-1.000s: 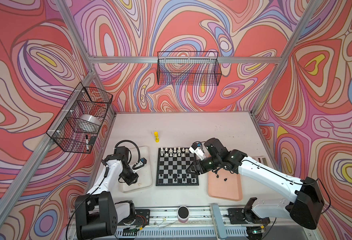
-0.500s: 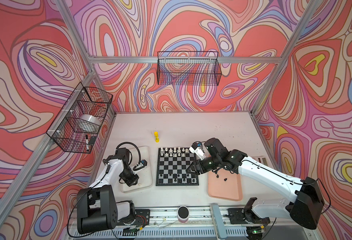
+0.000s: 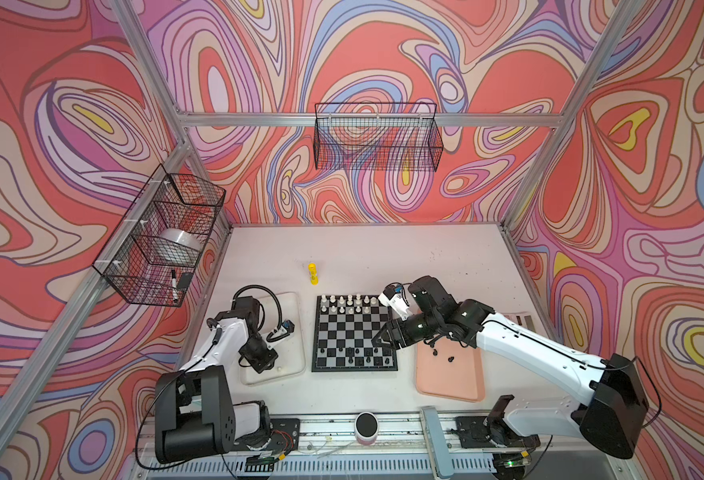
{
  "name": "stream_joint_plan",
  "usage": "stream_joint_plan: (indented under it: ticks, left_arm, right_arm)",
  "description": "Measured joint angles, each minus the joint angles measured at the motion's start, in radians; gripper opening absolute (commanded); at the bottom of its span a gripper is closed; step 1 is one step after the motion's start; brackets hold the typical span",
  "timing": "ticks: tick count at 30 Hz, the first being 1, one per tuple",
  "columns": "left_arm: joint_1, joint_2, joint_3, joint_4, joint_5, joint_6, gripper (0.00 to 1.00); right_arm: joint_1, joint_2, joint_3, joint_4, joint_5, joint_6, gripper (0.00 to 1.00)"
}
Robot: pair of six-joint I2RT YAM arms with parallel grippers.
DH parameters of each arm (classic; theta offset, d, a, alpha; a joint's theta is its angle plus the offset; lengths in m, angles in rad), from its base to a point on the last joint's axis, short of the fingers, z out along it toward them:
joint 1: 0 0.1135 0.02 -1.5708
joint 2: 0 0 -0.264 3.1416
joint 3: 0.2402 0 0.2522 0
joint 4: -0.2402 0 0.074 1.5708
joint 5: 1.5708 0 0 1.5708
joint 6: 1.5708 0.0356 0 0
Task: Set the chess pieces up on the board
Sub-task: 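Lower the open left gripper around a white pawn in the white tray, then close the left gripper on the white pawn and lift it from the tray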
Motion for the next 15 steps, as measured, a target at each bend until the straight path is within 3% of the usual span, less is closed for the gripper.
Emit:
stream_joint_plan:
  ticks: [15]
  left_arm:
    - [0.0, 0.002, -0.004, 0.006, -0.003, 0.003, 0.12]
  right_arm:
    - [0.0, 0.0, -0.006, 0.0, 0.002, 0.004, 0.56]
